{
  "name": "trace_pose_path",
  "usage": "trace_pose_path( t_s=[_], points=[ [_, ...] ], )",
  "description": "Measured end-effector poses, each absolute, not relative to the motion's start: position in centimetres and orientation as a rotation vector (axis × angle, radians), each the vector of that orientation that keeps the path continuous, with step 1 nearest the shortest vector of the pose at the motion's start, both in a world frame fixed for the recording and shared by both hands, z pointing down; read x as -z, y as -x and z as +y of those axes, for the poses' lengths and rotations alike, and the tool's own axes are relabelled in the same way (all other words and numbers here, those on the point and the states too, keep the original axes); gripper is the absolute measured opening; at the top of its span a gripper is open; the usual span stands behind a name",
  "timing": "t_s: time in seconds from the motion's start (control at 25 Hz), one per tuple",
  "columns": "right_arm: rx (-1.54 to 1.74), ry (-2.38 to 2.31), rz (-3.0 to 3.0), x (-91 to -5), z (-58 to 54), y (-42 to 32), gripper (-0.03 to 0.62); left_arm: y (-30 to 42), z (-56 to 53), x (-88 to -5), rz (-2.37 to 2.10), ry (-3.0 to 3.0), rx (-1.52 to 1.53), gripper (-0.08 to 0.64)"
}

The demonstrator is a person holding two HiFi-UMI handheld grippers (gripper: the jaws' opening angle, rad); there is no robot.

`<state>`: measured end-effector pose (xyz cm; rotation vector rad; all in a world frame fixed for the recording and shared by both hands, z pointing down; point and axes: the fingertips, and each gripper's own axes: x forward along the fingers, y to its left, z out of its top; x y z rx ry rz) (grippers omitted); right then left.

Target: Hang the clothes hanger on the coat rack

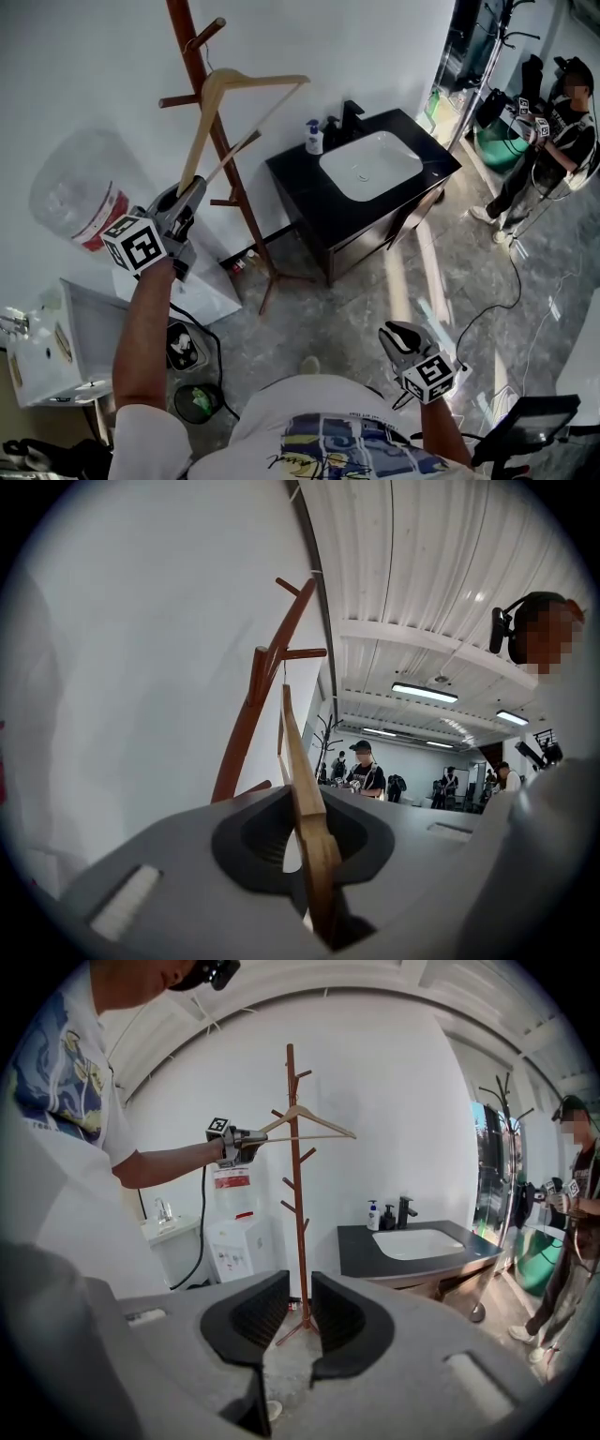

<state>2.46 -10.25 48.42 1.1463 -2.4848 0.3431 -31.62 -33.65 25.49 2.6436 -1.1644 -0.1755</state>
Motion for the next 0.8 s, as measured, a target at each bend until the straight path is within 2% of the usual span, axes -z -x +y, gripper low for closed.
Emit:
trace_pose_path(
  t_s=[0.64, 0.8],
  points=[
    [-0.349, -1.17, -2.476, -48.5, -8.7, -3.6, 0.074, 33.9, -34.8, -26.0, -1.408, -2.67, 0.072, 0.055],
    [-0.328, -1.158, -2.464, -48.0, -8.2, -4.3, 0.074, 34.7, -34.5, -26.6, -1.485, -2.632, 0.038, 0.098]
  ],
)
